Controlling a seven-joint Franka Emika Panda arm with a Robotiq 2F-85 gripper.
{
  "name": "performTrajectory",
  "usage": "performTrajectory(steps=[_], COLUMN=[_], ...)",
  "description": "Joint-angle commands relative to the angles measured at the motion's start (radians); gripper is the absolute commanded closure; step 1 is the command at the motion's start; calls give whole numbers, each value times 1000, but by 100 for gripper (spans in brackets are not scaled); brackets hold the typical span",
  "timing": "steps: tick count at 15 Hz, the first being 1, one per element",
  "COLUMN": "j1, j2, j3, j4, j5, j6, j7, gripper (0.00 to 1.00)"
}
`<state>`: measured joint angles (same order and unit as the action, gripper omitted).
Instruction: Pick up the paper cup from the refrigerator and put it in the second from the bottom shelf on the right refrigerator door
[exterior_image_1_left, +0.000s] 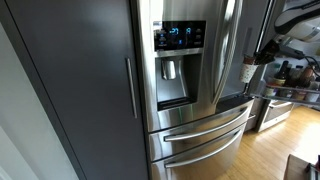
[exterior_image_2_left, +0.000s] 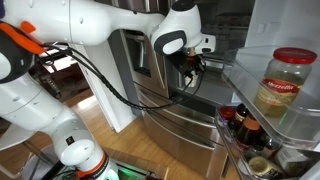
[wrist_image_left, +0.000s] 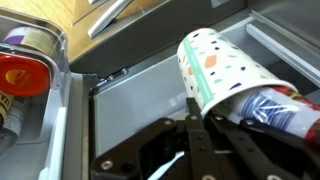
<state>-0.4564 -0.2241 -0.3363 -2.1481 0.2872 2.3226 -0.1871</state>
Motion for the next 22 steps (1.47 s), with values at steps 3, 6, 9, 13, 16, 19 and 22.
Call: performTrajectory(steps=[3, 6, 9, 13, 16, 19, 22], j1=[8, 40, 60, 64, 19, -14, -51], j2=[-168, -146, -171, -170, -202, -242, -278], j3=[-14, -40, -50, -52, -10, 15, 45], j4=[-87, -53, -80, -85, -52, -8, 22], j5=[-123, -111, -108, -107, -182, -249, -312], j6=[46, 32, 45, 47, 55, 46, 49], j7=[109, 70, 44, 41, 169, 296, 407], gripper=[99, 96, 96, 99, 99, 99, 99])
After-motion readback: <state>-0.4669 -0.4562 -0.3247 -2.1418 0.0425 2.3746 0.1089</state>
